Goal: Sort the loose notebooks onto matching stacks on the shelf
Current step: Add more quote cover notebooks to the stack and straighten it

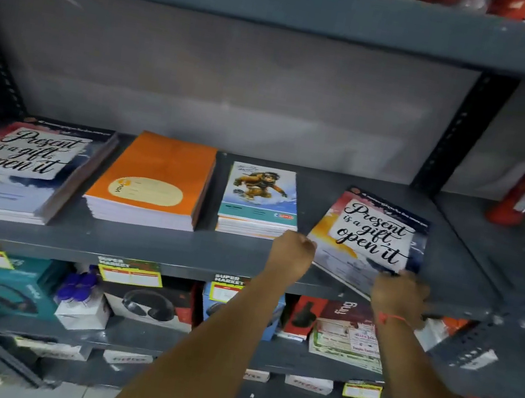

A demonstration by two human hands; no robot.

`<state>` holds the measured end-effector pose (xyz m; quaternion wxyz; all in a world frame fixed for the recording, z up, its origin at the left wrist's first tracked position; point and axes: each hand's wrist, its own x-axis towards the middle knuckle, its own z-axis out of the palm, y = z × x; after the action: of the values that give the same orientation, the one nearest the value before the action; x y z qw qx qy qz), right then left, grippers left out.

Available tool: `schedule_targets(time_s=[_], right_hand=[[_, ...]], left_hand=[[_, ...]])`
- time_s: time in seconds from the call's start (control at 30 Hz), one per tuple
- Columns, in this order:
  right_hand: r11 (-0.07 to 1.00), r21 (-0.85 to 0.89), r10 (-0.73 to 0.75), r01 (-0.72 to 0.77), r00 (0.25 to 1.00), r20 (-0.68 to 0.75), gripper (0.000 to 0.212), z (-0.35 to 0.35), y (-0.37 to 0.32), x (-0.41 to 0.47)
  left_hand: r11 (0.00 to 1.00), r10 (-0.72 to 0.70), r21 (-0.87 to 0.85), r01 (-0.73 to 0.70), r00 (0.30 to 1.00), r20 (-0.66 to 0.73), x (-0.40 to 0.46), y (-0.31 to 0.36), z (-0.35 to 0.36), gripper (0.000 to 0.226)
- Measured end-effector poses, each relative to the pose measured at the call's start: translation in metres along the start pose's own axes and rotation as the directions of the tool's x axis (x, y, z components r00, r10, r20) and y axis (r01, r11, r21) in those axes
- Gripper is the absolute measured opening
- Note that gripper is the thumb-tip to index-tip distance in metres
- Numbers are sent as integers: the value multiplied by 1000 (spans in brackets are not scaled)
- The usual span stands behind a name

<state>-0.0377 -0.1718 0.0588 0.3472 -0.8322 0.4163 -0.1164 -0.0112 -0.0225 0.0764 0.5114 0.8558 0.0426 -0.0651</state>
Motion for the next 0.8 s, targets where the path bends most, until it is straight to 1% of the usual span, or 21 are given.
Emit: schedule_targets(time_s=[0.07, 0.17, 0.27, 0.33, 0.4, 0.5, 0.53, 0.6, 0.67, 0.7, 0.73, 0.77, 0.8], right_hand=[[999, 8, 40, -40, 999, 21, 45, -2, 11, 10], [999, 51, 13, -16, 998, 56, 45, -1, 21, 22], [994, 105, 31, -34, 999, 31, 46, 1, 25, 32], [990, 140, 28, -33, 999, 35, 42, 3, 28, 42], [985, 167, 45, -53, 998, 53, 35, 5, 30, 47], [972, 205, 103, -118, 991, 81, 21, 1, 31, 54], [971, 200, 113, -130, 989, 96, 20, -2, 31, 56], [961, 203, 158, -188, 975, 153, 26, -10, 32, 61], [913, 311, 189, -263, 950, 249, 32, -17, 34, 68], [871, 383, 205, -307, 936, 285, 25, -20, 35, 71], [806, 451, 254, -383, 913, 320, 12, -24, 35, 73], [750, 493, 302, -440, 892, 336, 4, -26, 34, 75], [716, 515, 327, -471, 878, 349, 14, -29, 36, 79]], left_hand=[[999, -25, 36, 24, 1000, 7, 3, 0, 8, 30], [992, -43, 123, 42, 999, 3, 10, -2, 14, 26], [974, -9, 227, 8, 1000, 5, 19, -3, 20, 25], [959, 20, 281, -20, 1000, 5, 26, -1, 26, 25], [953, 26, 302, -21, 1000, -12, 29, 0, 31, 26], [944, -22, 328, 38, 998, -52, 33, 4, 36, 28], [943, -43, 327, 60, 997, -61, 34, 5, 37, 29], [946, -80, 309, 94, 995, -58, 36, 6, 37, 30], [958, -121, 256, 130, 991, -53, 38, 8, 37, 31], [964, -141, 219, 148, 989, -50, 38, 9, 37, 31], [970, -162, 179, 167, 986, -45, 38, 11, 36, 31], [972, -187, 137, 190, 982, -35, 38, 12, 36, 30], [973, -213, 87, 214, 977, -24, 38, 14, 35, 27]])
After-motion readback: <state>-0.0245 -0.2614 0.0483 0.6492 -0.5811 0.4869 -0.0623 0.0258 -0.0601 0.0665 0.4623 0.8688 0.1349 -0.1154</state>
